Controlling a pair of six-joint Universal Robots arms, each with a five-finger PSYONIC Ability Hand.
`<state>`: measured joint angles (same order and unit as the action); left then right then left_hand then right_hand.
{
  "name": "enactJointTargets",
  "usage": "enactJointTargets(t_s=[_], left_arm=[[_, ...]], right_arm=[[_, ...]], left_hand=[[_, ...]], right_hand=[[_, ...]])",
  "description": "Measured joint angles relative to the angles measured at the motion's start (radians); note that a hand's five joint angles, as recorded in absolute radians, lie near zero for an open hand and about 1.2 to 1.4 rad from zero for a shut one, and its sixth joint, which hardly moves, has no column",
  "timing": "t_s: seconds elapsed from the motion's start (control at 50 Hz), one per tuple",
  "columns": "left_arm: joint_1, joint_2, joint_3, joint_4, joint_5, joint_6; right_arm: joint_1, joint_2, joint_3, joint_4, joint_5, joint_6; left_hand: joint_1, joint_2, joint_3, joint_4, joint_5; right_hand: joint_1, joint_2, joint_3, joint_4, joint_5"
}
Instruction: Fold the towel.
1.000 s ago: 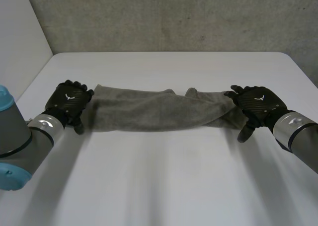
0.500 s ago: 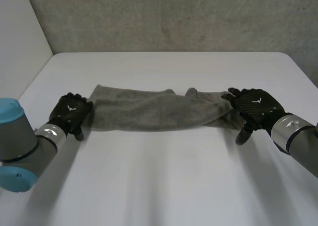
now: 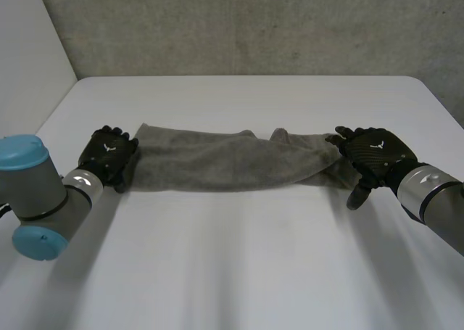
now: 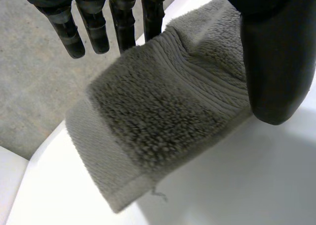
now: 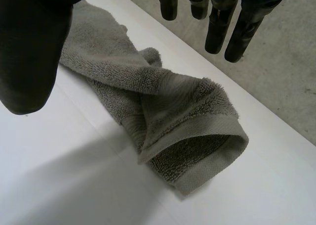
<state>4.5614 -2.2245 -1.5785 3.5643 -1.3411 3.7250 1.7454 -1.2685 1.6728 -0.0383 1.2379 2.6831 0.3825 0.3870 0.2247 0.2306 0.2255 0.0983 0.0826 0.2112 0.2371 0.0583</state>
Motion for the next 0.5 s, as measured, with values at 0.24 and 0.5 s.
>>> enactJointTargets(t_s=[0.24, 0.5], left_arm=[[-0.011, 0.045, -0.063, -0.046, 0.005, 0.026], [-0.017, 0.044, -0.074, -0.029, 0.004, 0.04]], right_arm=[[-0.001, 0.002, -0.001, 0.0, 0.0, -0.001], [0.004, 0.003, 0.0, 0.0, 0.0, 0.0]], left_hand=[[0.0, 0.0, 0.0, 0.0, 0.0], [0.0, 0.0, 0.0, 0.0, 0.0]], right_hand=[[0.0, 0.0, 0.0, 0.0, 0.0], [0.0, 0.0, 0.0, 0.0, 0.0]])
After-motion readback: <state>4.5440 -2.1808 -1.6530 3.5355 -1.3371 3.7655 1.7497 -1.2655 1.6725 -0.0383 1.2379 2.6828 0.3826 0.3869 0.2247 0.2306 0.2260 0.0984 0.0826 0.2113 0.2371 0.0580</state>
